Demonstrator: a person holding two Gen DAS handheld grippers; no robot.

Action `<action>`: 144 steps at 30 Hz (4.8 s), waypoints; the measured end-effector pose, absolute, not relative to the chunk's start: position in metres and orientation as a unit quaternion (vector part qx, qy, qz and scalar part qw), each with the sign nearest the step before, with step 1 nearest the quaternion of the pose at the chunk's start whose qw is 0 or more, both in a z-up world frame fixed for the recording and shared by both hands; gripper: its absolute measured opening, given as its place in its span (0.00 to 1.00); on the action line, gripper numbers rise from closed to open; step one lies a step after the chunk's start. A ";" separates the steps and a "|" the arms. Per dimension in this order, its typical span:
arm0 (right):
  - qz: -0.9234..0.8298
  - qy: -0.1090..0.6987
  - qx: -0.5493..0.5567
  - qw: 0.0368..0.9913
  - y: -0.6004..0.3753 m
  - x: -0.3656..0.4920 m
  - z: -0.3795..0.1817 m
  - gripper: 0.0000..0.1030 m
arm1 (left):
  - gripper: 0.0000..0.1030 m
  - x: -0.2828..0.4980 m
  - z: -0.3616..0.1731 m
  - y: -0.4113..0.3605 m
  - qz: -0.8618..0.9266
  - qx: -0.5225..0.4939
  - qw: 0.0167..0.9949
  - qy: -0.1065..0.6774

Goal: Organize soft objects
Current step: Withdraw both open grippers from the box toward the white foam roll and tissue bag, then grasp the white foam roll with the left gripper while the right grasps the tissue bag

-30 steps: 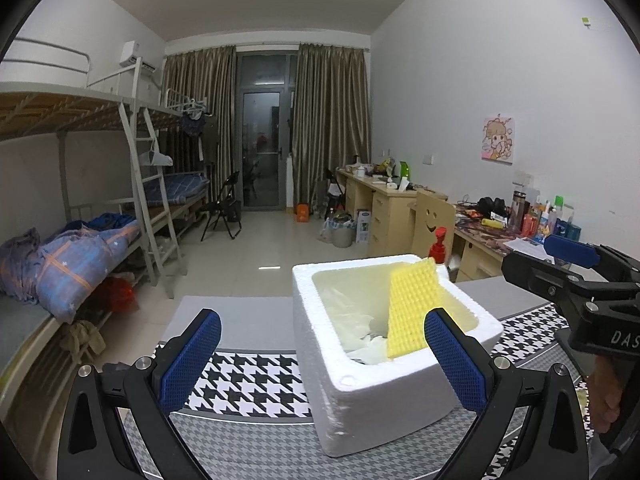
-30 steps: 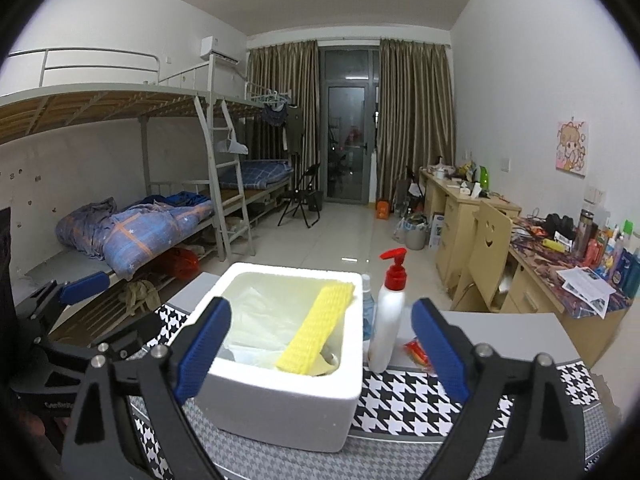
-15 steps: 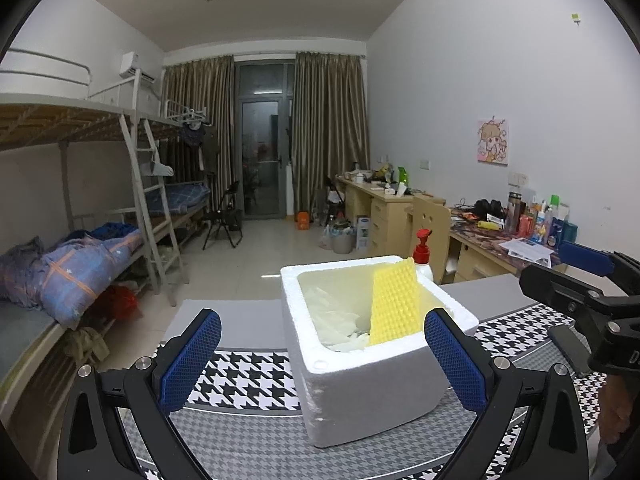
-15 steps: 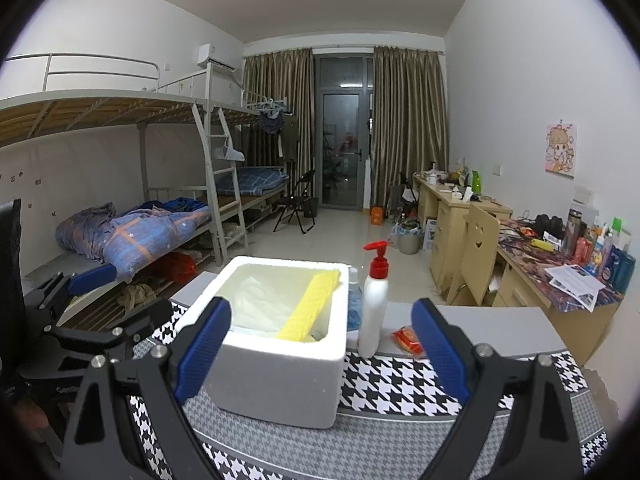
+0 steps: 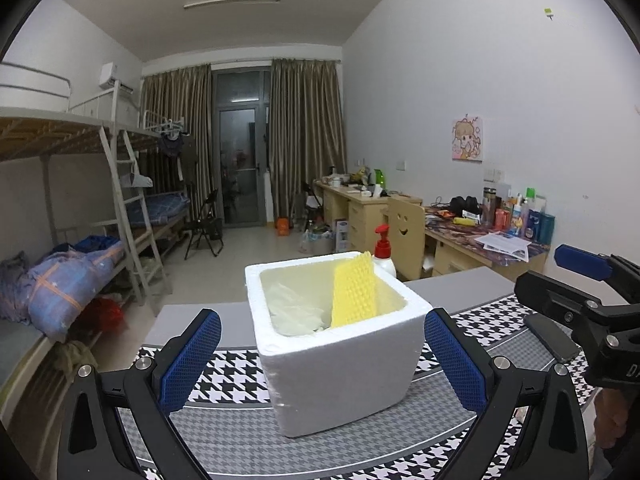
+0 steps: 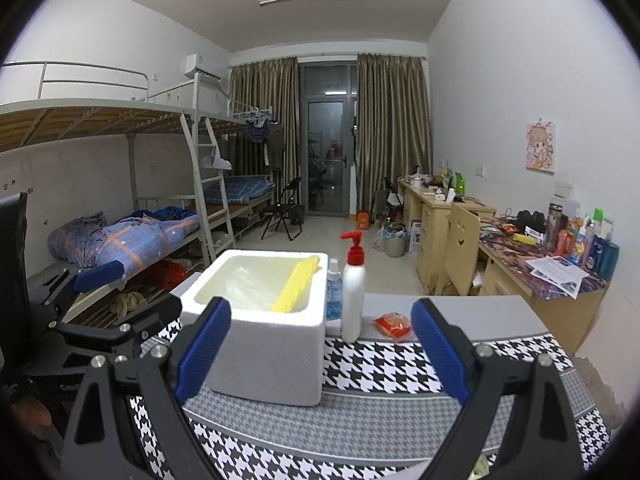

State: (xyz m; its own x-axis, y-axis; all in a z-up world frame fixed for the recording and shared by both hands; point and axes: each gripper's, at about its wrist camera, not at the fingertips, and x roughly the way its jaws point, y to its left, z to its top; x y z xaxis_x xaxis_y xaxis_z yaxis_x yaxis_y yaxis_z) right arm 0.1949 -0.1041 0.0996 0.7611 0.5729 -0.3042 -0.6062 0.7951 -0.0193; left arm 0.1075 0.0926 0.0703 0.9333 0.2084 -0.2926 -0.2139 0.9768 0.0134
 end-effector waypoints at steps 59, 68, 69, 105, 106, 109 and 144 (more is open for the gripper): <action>0.145 0.233 0.003 0.962 -0.235 0.188 0.017 0.91 | 0.99 0.141 -0.014 -0.017 -0.055 0.020 0.969 0.240; 0.136 0.257 0.016 0.957 -0.243 0.198 0.001 0.91 | 0.99 0.156 -0.023 -0.032 -0.080 0.039 0.957 0.277; 0.136 0.260 0.017 0.956 -0.244 0.199 -0.001 0.91 | 0.99 0.158 -0.024 -0.033 -0.081 0.042 0.955 0.282; 0.151 0.334 0.048 0.929 -0.257 0.229 -0.038 0.91 | 0.77 0.211 -0.088 -0.075 -0.171 0.080 0.893 0.409; 0.153 0.333 0.046 0.929 -0.256 0.229 -0.038 0.91 | 0.74 0.212 -0.089 -0.074 -0.172 0.077 0.890 0.415; 0.154 0.333 0.043 0.929 -0.253 0.229 -0.039 0.91 | 0.65 0.215 -0.093 -0.076 -0.174 0.080 0.885 0.425; 0.153 0.362 0.043 0.919 -0.234 0.242 -0.051 0.91 | 0.18 0.207 -0.069 -0.047 -0.134 0.055 0.918 0.369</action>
